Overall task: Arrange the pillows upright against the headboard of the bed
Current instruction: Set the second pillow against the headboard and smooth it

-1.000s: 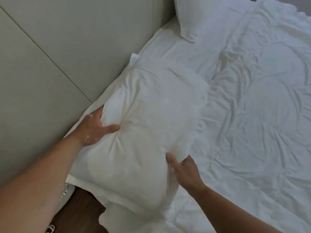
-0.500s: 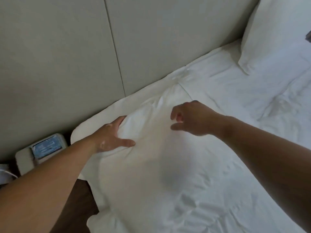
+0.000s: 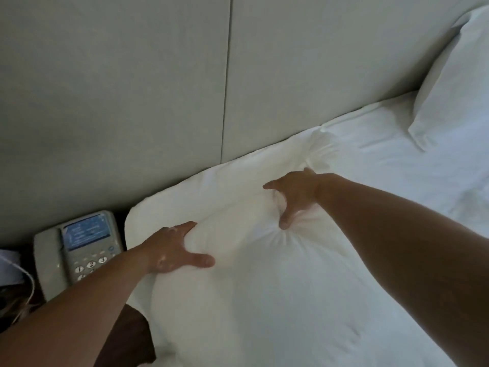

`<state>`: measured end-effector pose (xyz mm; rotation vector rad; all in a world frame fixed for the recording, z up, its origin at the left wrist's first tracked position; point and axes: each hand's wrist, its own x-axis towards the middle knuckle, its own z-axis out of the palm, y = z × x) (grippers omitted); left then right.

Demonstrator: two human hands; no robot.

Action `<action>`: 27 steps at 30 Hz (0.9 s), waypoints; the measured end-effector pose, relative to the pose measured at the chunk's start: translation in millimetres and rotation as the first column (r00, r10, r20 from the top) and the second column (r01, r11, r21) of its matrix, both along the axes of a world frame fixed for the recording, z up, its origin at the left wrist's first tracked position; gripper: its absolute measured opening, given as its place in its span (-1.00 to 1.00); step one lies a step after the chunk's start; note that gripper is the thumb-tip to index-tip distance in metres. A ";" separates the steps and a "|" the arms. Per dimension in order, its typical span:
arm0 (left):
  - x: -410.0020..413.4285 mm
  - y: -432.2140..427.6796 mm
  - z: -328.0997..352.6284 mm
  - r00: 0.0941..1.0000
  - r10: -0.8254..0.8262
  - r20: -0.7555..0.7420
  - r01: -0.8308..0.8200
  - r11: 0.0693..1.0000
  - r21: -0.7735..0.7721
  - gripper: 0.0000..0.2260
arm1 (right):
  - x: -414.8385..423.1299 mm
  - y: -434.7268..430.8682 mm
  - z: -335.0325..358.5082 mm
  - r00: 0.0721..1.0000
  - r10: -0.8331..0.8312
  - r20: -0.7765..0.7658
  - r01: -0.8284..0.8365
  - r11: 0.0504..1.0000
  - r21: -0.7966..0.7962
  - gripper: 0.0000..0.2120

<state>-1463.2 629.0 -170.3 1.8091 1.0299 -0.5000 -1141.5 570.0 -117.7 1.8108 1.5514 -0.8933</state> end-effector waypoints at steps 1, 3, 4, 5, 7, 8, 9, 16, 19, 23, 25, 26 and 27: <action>1.1 -6.5 2.1 0.999 0.026 0.040 -0.028 0.999 0.033 -0.10 | -3.0 -4.5 -3.0 1.000 0.002 -0.002 -0.002 1.000 0.019 0.06; 4.6 -17.9 8.0 0.991 0.065 0.118 -0.073 0.995 0.070 -0.12 | -6.6 -15.6 0.5 1.000 0.004 0.000 -0.004 0.996 0.084 -0.27; 6.5 -21.7 12.0 0.987 0.069 0.144 -0.081 0.993 0.083 -0.15 | -7.0 -20.0 5.4 1.000 -0.003 0.003 0.003 0.991 0.135 -0.38; 8.2 -24.0 16.6 0.985 0.064 0.161 -0.080 0.992 0.094 -0.19 | -5.8 -23.7 10.5 1.000 -0.022 0.007 0.021 0.984 0.179 -0.41; 12.4 -24.5 28.4 0.981 0.049 0.189 -0.073 0.990 0.124 -0.28 | 0.0 -28.3 24.7 0.999 -0.050 0.019 0.043 0.965 0.259 -0.35; 14.9 -23.4 36.0 0.978 0.036 0.204 -0.068 0.986 0.150 -0.31 | 3.7 -29.9 33.2 0.997 -0.076 0.012 0.069 0.955 0.289 -0.33; 17.2 -21.7 44.3 0.975 0.021 0.222 -0.064 0.979 0.192 -0.32 | 8.2 -32.1 42.5 0.993 -0.113 -0.012 0.111 0.942 0.315 -0.33; 37.2 14.4 127.0 0.963 -0.118 0.243 -0.014 0.876 0.481 -0.30 | 22.4 -36.7 119.6 0.968 -0.219 -0.124 0.251 0.821 0.513 -0.70; 38.9 34.0 157.7 0.958 -0.164 0.237 -0.008 0.806 0.592 -0.31 | 21.1 -23.5 142.5 0.959 -0.243 -0.146 0.282 0.751 0.597 -0.71; 45.1 66.3 180.9 0.967 -0.177 0.185 0.001 0.724 0.690 -0.28 | 24.2 0.1 146.5 0.926 -0.303 -0.224 0.372 0.641 0.672 -0.70; 52.9 80.3 185.3 0.978 -0.183 0.103 0.045 0.661 0.749 -0.25 | 26.4 12.0 136.7 0.919 -0.331 -0.213 0.378 0.593 0.711 -0.66; 56.0 85.0 184.8 0.982 -0.184 0.042 0.083 0.623 0.778 -0.22 | 27.6 17.2 130.2 0.928 -0.336 -0.159 0.338 0.587 0.735 -0.63; 57.0 87.8 183.2 0.983 -0.181 -0.017 0.122 0.592 0.797 -0.19 | 28.3 21.2 123.8 0.937 -0.339 -0.084 0.283 0.597 0.751 -0.58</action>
